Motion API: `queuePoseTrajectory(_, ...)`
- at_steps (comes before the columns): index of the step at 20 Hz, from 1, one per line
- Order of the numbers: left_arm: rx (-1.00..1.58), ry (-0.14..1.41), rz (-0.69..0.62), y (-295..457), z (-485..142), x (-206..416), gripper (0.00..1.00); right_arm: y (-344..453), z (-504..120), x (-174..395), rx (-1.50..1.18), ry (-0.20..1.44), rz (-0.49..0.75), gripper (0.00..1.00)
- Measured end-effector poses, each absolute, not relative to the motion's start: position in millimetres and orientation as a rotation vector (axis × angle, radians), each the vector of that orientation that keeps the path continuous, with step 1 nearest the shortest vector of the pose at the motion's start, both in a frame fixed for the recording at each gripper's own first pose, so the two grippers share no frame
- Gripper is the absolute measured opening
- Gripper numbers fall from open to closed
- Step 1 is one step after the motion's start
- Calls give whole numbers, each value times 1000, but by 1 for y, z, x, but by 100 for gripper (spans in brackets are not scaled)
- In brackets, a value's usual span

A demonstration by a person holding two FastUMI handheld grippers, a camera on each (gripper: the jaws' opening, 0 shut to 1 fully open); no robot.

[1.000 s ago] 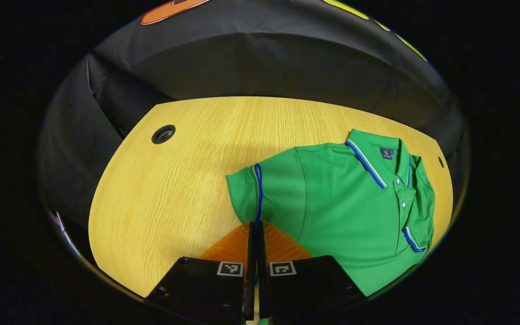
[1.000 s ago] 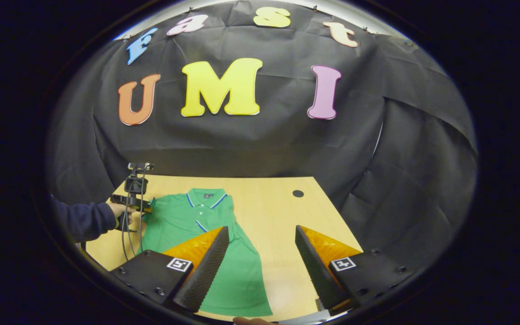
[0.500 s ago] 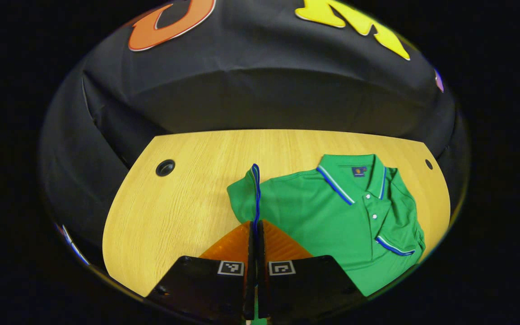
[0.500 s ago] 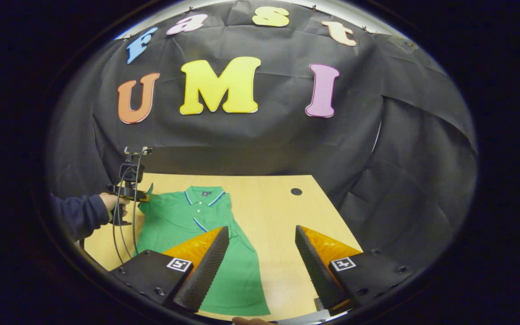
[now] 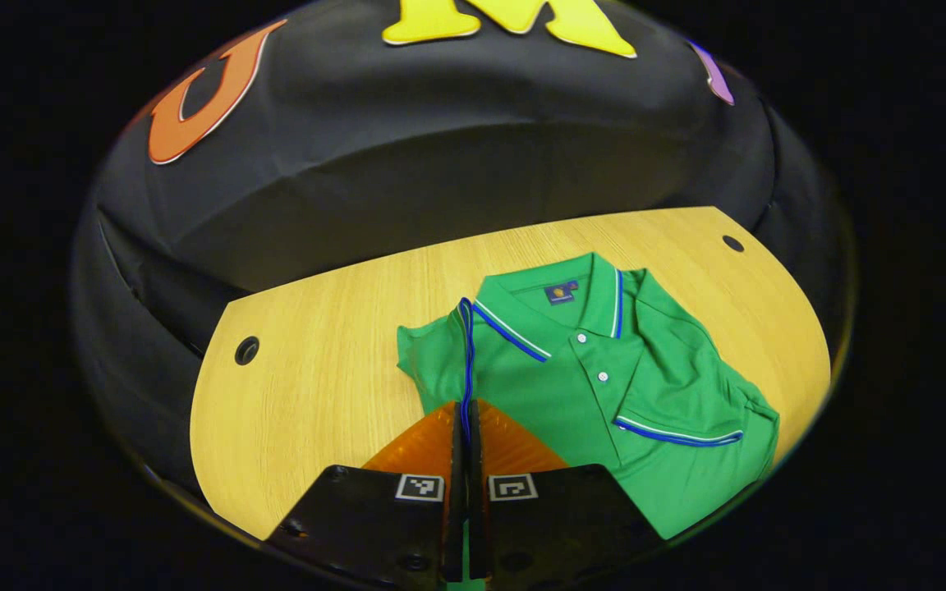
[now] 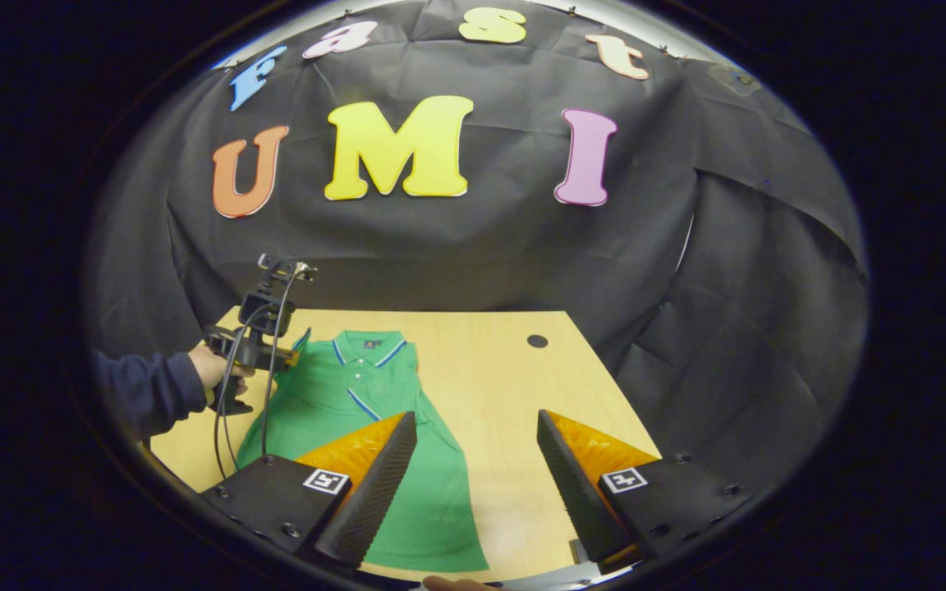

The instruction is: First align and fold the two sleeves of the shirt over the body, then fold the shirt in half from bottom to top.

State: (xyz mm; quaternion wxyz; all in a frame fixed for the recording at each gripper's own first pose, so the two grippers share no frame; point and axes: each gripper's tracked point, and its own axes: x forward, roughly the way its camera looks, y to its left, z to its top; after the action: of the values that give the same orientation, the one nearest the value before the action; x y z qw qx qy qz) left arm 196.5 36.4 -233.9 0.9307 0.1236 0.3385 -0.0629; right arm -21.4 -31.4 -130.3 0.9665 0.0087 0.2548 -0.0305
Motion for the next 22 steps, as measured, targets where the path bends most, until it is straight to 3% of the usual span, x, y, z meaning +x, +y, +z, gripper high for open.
queuePoseTrajectory(5,403,726,-170,22,-257,190,6,-36,-146,-26,6,549,-73,94)
queuePoseTrajectory(8,374,775,-243,2,-273,179,8,-38,-153,-26,1,565,-76,95)
queuePoseTrajectory(12,327,808,-238,-5,-275,169,15,-40,-159,-25,-8,581,-78,94)
queuePoseTrajectory(14,289,804,-257,-14,-271,162,39,-43,-165,-24,-2,593,-76,95)
queuePoseTrajectory(16,260,792,-257,-16,-261,153,48,-44,-168,-23,2,601,-65,95)
queuePoseTrajectory(18,219,774,-254,-17,-250,144,68,-40,-173,-25,19,618,-34,95)
queuePoseTrajectory(20,184,771,-242,-11,-244,128,96,-41,-182,-23,26,643,-16,95)
queuePoseTrajectory(22,162,776,-219,-1,-240,108,98,-42,-194,-22,26,665,-2,95)
